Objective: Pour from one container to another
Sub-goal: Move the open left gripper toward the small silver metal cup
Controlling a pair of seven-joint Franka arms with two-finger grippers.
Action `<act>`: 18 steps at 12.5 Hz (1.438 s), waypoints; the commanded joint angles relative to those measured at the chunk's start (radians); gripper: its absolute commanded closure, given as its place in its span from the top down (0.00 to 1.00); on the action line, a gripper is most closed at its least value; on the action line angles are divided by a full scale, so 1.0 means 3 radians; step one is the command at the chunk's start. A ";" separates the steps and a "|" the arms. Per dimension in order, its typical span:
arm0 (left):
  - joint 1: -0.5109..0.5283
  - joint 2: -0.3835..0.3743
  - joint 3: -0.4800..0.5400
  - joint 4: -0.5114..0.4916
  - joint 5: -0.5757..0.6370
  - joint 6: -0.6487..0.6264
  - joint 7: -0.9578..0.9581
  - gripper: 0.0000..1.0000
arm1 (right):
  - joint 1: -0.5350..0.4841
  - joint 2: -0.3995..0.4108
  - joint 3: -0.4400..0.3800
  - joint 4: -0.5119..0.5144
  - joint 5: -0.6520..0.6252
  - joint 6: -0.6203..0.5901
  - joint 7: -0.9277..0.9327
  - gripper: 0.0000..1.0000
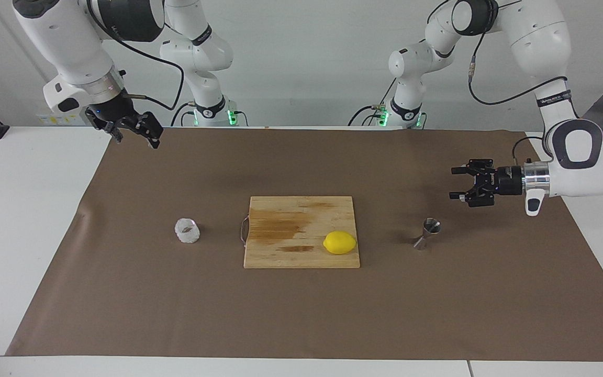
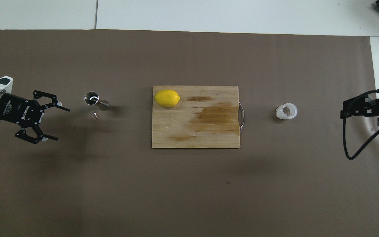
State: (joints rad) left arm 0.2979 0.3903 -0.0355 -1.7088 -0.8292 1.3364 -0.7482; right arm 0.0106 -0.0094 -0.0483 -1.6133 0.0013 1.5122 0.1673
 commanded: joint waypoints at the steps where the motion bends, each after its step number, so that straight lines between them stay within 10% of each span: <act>1: 0.0060 0.0064 -0.0035 0.0041 -0.0196 -0.0032 -0.0149 1.00 | -0.0030 -0.0015 0.0013 -0.0017 0.0062 0.0022 -0.0051 1.00; 18: 0.0316 0.0626 -0.0536 0.0439 -0.0478 0.0004 -0.0492 1.00 | -0.0030 -0.0015 0.0013 -0.0017 0.0062 0.0022 -0.0051 1.00</act>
State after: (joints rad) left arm 0.3833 0.5385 -0.1792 -1.6202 -0.9534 1.3427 -0.8653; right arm 0.0106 -0.0094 -0.0482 -1.6133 0.0012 1.5122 0.1673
